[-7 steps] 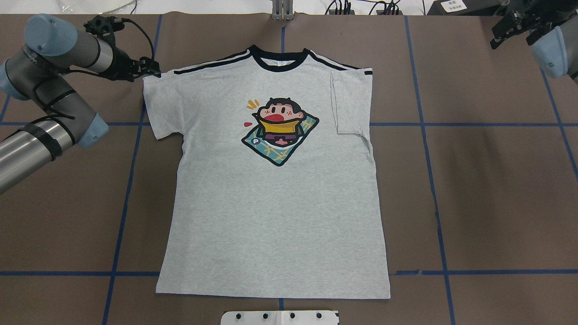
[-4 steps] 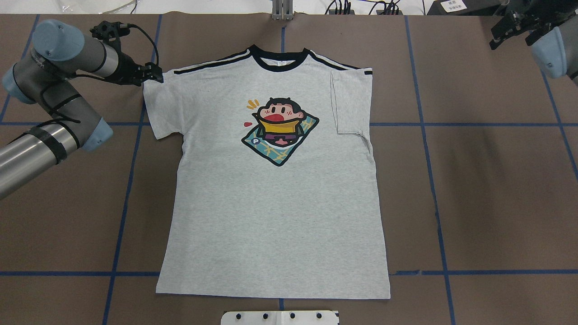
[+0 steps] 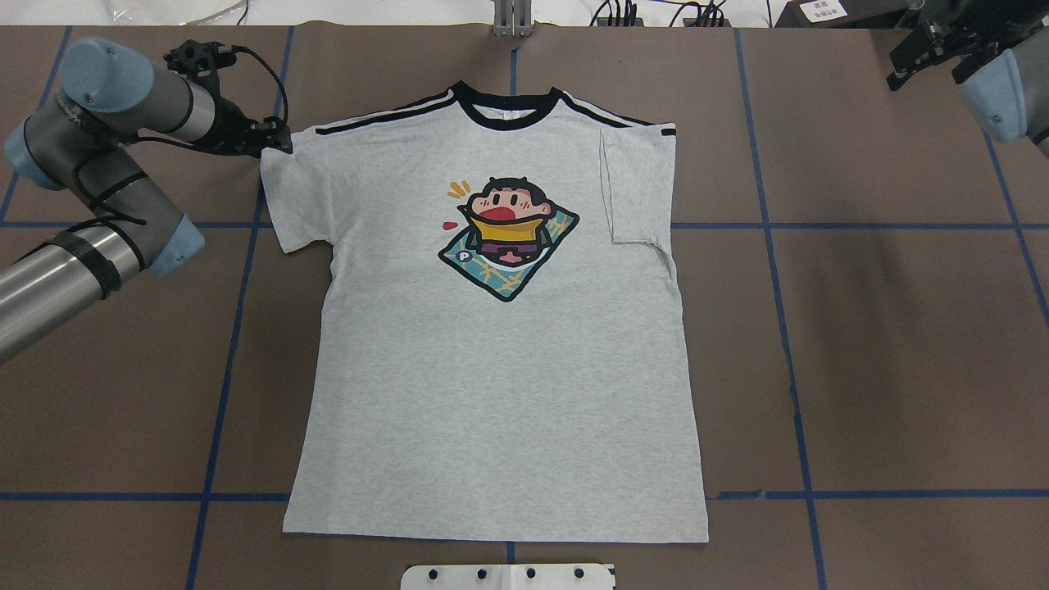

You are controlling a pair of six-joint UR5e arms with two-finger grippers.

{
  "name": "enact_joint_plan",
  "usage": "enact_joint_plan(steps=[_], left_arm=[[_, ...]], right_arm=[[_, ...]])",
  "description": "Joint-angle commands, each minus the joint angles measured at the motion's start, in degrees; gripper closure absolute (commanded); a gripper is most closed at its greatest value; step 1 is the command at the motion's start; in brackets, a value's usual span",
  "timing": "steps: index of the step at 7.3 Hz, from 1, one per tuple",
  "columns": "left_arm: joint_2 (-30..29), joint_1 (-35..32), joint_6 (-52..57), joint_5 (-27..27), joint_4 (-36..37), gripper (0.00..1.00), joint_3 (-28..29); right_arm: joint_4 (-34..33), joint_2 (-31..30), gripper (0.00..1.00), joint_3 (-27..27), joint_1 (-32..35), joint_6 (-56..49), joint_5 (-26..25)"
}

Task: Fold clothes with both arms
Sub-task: 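Move the left gripper to the shirt shoulder nearest it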

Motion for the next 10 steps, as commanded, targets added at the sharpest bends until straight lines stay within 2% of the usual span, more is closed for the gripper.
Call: enact_joint_plan(steps=[1,2,4,5,9,10], left_arm=[[0.1,0.0,0.1,0.1,0.0,0.40,0.0],[0.1,0.0,0.1,0.1,0.1,0.51,0.0],[0.2,0.0,0.2,0.0,0.1,0.91,-0.3],[0.2,0.0,0.4,0.0,0.1,1.00,-0.5],[0.5,-0.2,0.2,-0.4,1.5,1.00,-5.4],[0.3,-0.1,-0.1,-0.4,3.8,1.00,-7.4]], right_arm=[[0.0,0.1,0.00,0.0,-0.1,0.0,0.1],[0.0,0.1,0.00,0.0,-0.1,0.0,0.0],[-0.1,0.2,0.00,0.0,-0.2,0.0,0.0],[0.0,0.2,0.00,0.0,-0.2,0.0,0.0],[0.0,0.3,0.00,0.0,-0.2,0.0,0.0],[0.0,0.2,0.00,0.0,-0.2,0.0,0.0]])
